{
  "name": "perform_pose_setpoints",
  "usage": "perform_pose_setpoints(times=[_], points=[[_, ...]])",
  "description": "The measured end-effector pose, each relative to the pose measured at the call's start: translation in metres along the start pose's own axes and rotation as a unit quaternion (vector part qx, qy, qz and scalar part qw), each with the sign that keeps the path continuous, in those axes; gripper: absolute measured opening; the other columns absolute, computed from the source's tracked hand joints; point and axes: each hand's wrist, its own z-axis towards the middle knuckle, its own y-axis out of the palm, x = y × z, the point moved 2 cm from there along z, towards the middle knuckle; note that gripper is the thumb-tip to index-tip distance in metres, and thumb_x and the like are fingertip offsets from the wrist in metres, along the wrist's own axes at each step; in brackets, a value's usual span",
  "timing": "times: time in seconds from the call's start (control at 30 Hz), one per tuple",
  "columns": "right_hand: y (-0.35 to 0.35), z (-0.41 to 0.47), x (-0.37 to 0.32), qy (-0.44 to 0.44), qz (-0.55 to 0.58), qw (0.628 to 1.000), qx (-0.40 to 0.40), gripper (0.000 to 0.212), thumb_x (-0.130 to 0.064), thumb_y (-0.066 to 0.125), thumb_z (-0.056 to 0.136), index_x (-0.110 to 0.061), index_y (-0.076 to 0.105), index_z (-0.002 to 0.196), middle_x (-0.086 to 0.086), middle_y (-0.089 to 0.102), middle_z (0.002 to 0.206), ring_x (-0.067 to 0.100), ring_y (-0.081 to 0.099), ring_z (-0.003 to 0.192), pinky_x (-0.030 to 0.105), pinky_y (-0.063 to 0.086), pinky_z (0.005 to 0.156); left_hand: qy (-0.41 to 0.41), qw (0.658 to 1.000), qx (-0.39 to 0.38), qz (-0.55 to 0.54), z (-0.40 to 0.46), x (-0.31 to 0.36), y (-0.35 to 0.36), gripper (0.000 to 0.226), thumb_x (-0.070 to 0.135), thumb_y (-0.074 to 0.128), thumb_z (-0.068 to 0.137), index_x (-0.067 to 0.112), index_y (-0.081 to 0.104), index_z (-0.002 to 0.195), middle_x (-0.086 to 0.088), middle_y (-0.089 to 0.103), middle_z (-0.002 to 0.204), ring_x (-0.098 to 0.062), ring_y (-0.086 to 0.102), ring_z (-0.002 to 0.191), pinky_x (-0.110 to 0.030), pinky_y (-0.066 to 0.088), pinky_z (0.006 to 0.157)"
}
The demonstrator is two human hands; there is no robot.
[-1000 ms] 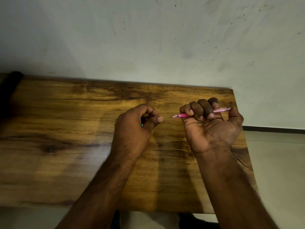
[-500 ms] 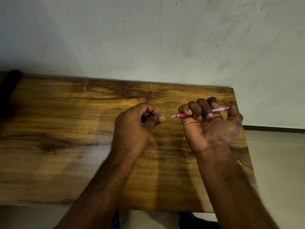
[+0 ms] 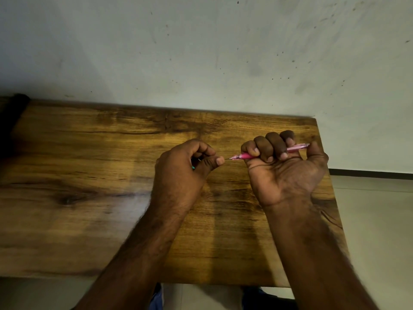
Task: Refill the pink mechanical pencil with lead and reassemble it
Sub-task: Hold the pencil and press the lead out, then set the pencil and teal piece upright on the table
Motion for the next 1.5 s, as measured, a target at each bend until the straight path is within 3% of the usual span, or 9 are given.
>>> perform_pose_setpoints(times=[0.5, 0.63, 0.9, 1.07, 1.2, 1.33, 1.5], points=[[0.000, -0.001, 0.000, 0.011, -0.003, 1.000, -0.007, 0.054, -0.060, 0.027, 0.094, -0.015, 0.044, 0.069, -0.002, 0.030, 0.054, 0.015, 0.023, 0.053, 0.030, 0.029, 0.059, -0.008, 1.000, -0.004, 0.001, 0.000, 0.000, -0.001, 0.018, 0.045, 0.080, 0.080, 0.029, 0.076, 0.087, 0.015, 0.075, 0.082, -0.001, 0.068, 0.082, -0.037, 0.059, 0.076], [0.000, -0.001, 0.000, 0.019, -0.001, 1.000, -0.017, 0.056, -0.061, 0.027, 0.094, -0.014, 0.046, 0.071, -0.001, 0.032, 0.057, 0.016, 0.026, 0.054, 0.030, 0.032, 0.060, -0.011, 1.000, -0.003, 0.017, 0.002, -0.002, -0.003, 0.009, 0.038, 0.078, 0.085, 0.031, 0.075, 0.087, 0.017, 0.074, 0.082, 0.001, 0.068, 0.081, -0.034, 0.059, 0.076], [-0.001, 0.004, 0.007, 0.040, -0.094, 0.994, 0.026, 0.028, -0.028, 0.031, 0.098, -0.015, 0.048, 0.079, 0.003, 0.046, 0.066, 0.017, 0.042, 0.057, 0.030, 0.038, 0.059, -0.044, 0.995, -0.004, 0.093, 0.011, -0.016, -0.028, 0.014, 0.027, 0.081, 0.084, 0.035, 0.072, 0.089, 0.020, 0.069, 0.080, 0.007, 0.063, 0.077, -0.023, 0.053, 0.070], [0.002, 0.003, 0.015, 0.050, -0.189, 0.978, 0.078, 0.018, -0.017, 0.046, 0.100, -0.011, 0.056, 0.087, 0.006, 0.052, 0.075, 0.017, 0.050, 0.060, 0.027, 0.042, 0.051, -0.064, 0.994, -0.016, 0.090, 0.010, -0.017, -0.027, 0.015, 0.030, 0.085, 0.079, 0.031, 0.074, 0.089, 0.017, 0.070, 0.077, 0.004, 0.065, 0.074, -0.023, 0.053, 0.069], [0.001, 0.000, 0.017, 0.026, -0.278, 0.956, 0.089, 0.008, -0.012, 0.057, 0.103, -0.006, 0.058, 0.109, 0.004, 0.053, 0.080, 0.013, 0.054, 0.065, 0.024, 0.047, 0.054, -0.077, 0.993, -0.025, 0.088, 0.008, -0.017, -0.024, 0.019, 0.031, 0.087, 0.076, 0.033, 0.072, 0.088, 0.016, 0.070, 0.078, 0.004, 0.064, 0.075, -0.021, 0.051, 0.067], [-0.001, -0.001, 0.020, -0.003, -0.394, 0.916, 0.077, 0.011, -0.008, 0.056, 0.103, -0.006, 0.065, 0.108, 0.005, 0.058, 0.083, 0.013, 0.059, 0.071, 0.022, 0.056, 0.057, -0.085, 0.990, -0.025, 0.110, 0.008, -0.015, -0.024, 0.021, 0.033, 0.088, 0.075, 0.034, 0.070, 0.086, 0.017, 0.068, 0.078, 0.004, 0.063, 0.076, -0.020, 0.049, 0.064], [-0.008, 0.001, 0.025, -0.068, -0.597, 0.796, 0.067, 0.017, -0.015, 0.056, 0.104, -0.021, 0.071, 0.109, -0.003, 0.071, 0.087, 0.012, 0.067, 0.077, 0.023, 0.061, 0.067, -0.098, 0.987, -0.024, 0.124, 0.007, -0.014, -0.021, 0.018, 0.030, 0.087, 0.077, 0.031, 0.072, 0.088, 0.016, 0.067, 0.076, 0.003, 0.062, 0.074, -0.020, 0.050, 0.063]])
